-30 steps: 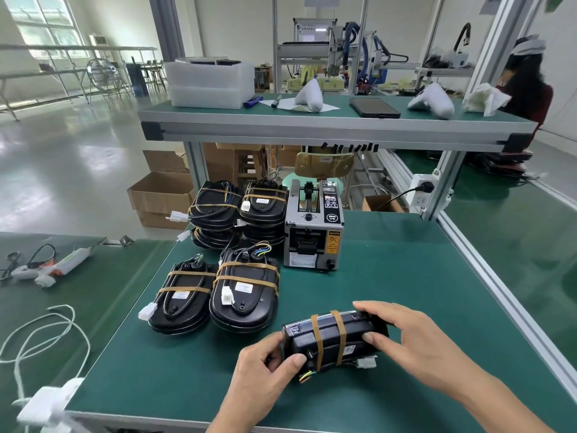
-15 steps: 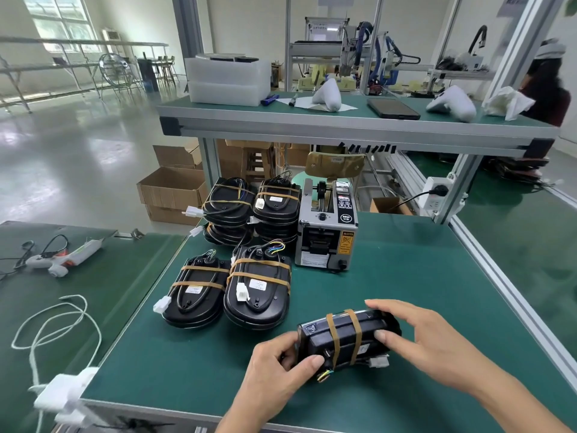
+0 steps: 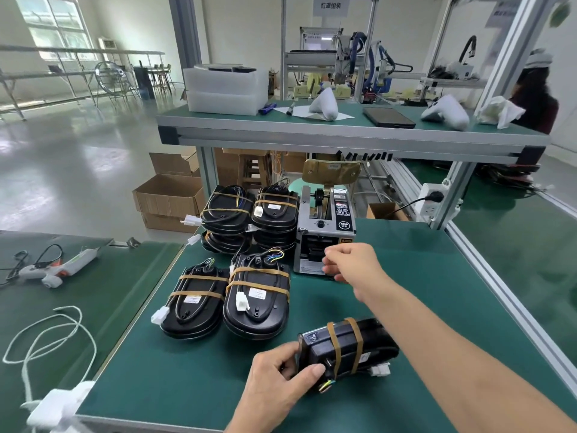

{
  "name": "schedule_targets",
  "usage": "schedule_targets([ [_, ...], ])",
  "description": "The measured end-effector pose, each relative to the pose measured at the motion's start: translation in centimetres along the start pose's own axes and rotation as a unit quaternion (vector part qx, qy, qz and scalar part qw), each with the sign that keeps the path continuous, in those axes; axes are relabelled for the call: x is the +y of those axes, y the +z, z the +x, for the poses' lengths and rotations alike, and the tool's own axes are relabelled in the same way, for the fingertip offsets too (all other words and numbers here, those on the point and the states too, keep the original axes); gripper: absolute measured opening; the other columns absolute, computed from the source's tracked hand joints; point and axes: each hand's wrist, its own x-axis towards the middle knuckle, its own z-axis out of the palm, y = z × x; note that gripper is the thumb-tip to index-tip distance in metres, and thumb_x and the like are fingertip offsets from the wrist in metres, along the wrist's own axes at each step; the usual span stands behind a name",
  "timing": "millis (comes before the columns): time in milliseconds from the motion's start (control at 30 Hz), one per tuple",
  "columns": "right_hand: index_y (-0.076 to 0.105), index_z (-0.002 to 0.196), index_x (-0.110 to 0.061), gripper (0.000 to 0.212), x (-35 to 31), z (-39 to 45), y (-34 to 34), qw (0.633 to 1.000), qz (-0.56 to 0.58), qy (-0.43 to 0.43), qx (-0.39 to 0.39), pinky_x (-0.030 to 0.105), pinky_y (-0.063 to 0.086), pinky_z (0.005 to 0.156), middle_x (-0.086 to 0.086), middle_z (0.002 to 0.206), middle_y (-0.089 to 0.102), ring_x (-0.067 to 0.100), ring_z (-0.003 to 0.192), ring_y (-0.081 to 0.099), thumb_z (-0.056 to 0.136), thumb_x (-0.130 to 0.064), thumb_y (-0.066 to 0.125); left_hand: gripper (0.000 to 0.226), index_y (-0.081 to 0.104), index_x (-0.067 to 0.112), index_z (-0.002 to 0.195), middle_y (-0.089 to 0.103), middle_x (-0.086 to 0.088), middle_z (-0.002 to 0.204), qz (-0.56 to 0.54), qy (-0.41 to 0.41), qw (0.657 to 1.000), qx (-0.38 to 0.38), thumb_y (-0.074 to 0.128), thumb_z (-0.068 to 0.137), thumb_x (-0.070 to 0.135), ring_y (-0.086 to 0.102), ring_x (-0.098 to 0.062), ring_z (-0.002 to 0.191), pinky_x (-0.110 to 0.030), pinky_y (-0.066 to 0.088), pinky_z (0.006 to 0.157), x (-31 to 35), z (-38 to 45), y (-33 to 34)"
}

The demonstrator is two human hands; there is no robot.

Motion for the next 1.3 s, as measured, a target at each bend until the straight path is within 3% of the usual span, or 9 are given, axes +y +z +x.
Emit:
schedule_targets([
  [133,0.068,0.094,0.000,0.012,-0.3,4.1,2.5,0.989,0.063,0.102,0.086,0.026,0.045,0.047,0.017,0.088,0.073,0.022,0.058,0.067,0.095,0.004,0.057,0.038,0.076,0.053,0.116,0.027,0.007,0.059,0.002,-0.004,1.000,-0.005,0.077,0.079,0.063,0.027,-0.007,0.060,-0.026,0.023,0.059,0.2,0.0,0.0],
  [300,0.070,0.099,0.003,0.010,0.6,6.0,3.7,0.977,0.074,0.122,0.157,0.019,0.043,0.037,0.016,0.084,0.076,0.016,0.046,0.066,0.093,0.004,0.063,0.039,0.075,0.055,0.118,0.027,0.007,0.058,-0.003,-0.008,1.000,-0.016,0.077,0.079,0.060,0.027,-0.007,0.060,-0.023,0.023,0.058,0.4,0.2,-0.2],
  [467,0.073,0.096,0.003,0.008,0.8,6.5,4.4,0.968,0.105,0.133,0.184,0.019,0.043,0.036,0.012,0.075,0.076,0.012,0.041,0.066,0.091,-0.003,0.073,0.039,0.076,0.053,0.117,0.025,0.007,0.057,-0.009,-0.002,1.000,-0.013,0.078,0.079,0.061,0.025,-0.008,0.060,-0.025,0.022,0.058,0.3,0.2,-0.2],
  [967,0.069,0.101,0.002,0.016,1.1,7.6,5.9,0.945,0.162,0.167,0.229,0.021,0.042,0.037,0.012,0.078,0.076,0.017,0.047,0.069,0.089,-0.006,0.077,0.037,0.077,0.056,0.113,0.026,0.009,0.056,-0.012,-0.009,1.000,-0.012,0.077,0.077,0.060,0.026,-0.007,0.059,-0.023,0.024,0.058,1.0,0.2,-0.3],
  [1133,0.068,0.098,0.001,0.017,1.1,7.9,6.3,0.945,0.150,0.168,0.236,0.034,0.063,0.061,0.010,0.070,0.074,0.021,0.057,0.074,0.089,-0.010,0.078,0.036,0.076,0.057,0.114,0.025,0.007,0.054,-0.010,-0.008,1.000,-0.011,0.078,0.077,0.056,0.025,-0.008,0.058,-0.025,0.023,0.058,0.9,0.2,-0.2],
  [1300,0.066,0.097,-0.001,0.019,1.2,7.9,6.6,0.940,0.157,0.169,0.250,0.031,0.056,0.052,0.012,0.081,0.075,0.022,0.057,0.074,0.087,-0.010,0.080,0.037,0.075,0.057,0.115,0.025,0.008,0.056,-0.013,-0.007,1.000,-0.013,0.078,0.078,0.056,0.024,-0.009,0.059,-0.026,0.022,0.059,0.8,0.2,-0.2],
])
